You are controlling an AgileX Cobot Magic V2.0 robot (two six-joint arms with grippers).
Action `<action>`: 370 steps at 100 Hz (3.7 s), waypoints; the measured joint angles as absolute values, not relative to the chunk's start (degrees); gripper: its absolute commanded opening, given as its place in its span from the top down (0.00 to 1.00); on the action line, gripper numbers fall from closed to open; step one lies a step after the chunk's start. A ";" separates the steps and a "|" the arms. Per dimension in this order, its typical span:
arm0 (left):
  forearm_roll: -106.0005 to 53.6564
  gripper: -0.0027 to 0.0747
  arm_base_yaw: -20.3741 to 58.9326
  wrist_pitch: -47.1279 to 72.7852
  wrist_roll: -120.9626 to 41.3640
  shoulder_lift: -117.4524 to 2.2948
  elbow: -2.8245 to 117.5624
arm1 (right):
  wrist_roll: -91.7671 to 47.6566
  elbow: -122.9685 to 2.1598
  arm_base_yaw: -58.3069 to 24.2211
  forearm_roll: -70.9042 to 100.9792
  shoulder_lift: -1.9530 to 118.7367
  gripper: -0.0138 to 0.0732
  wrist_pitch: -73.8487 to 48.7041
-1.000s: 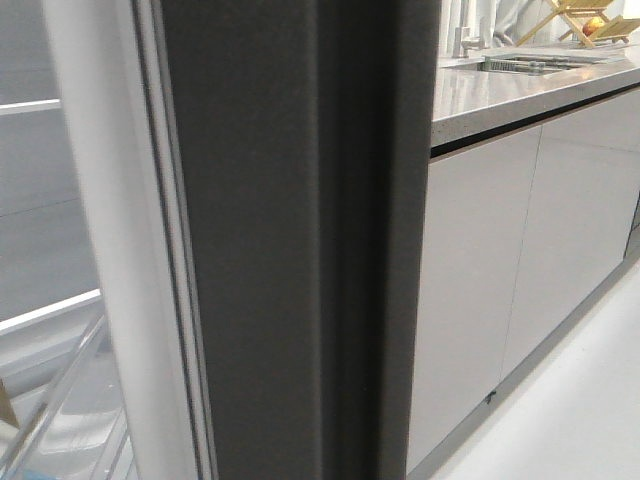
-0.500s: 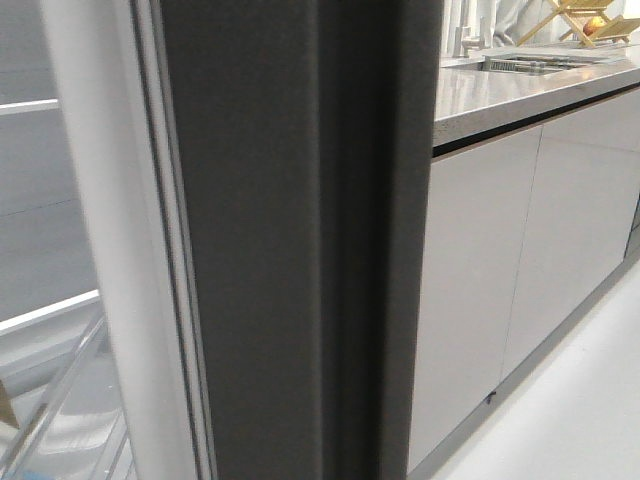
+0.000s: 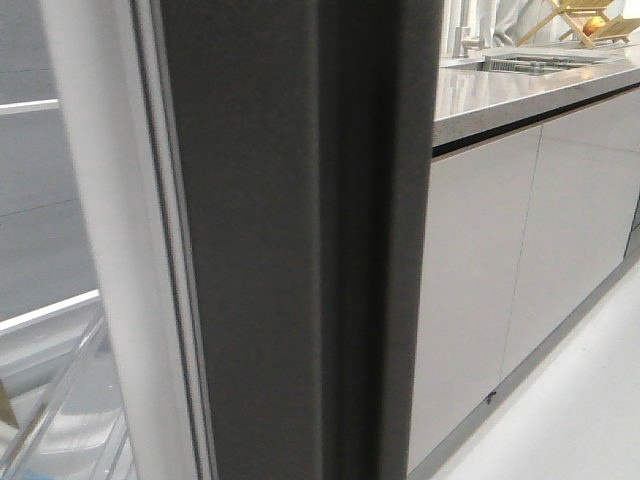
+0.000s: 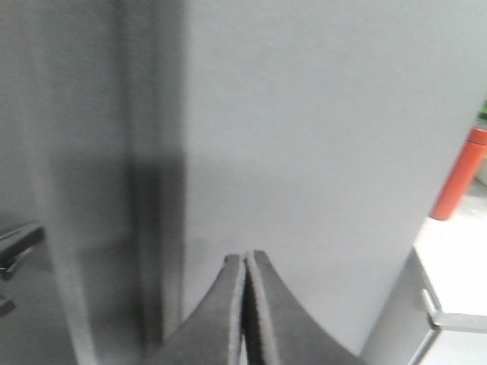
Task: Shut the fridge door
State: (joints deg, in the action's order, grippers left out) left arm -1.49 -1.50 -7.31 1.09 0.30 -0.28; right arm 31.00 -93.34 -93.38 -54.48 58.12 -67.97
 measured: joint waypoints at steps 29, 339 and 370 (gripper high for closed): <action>-1.49 0.99 -1.50 -7.31 1.09 0.30 -0.28 | 32.04 -93.34 -93.38 -54.10 60.19 0.90 -65.43; -1.49 0.99 -1.50 -7.31 1.09 0.30 -0.28 | 29.82 -108.47 -53.21 -35.70 114.21 0.93 -15.32; -1.49 0.99 -1.50 -7.31 1.09 0.30 -0.28 | 29.70 -108.61 -52.41 -37.98 102.70 0.93 -24.56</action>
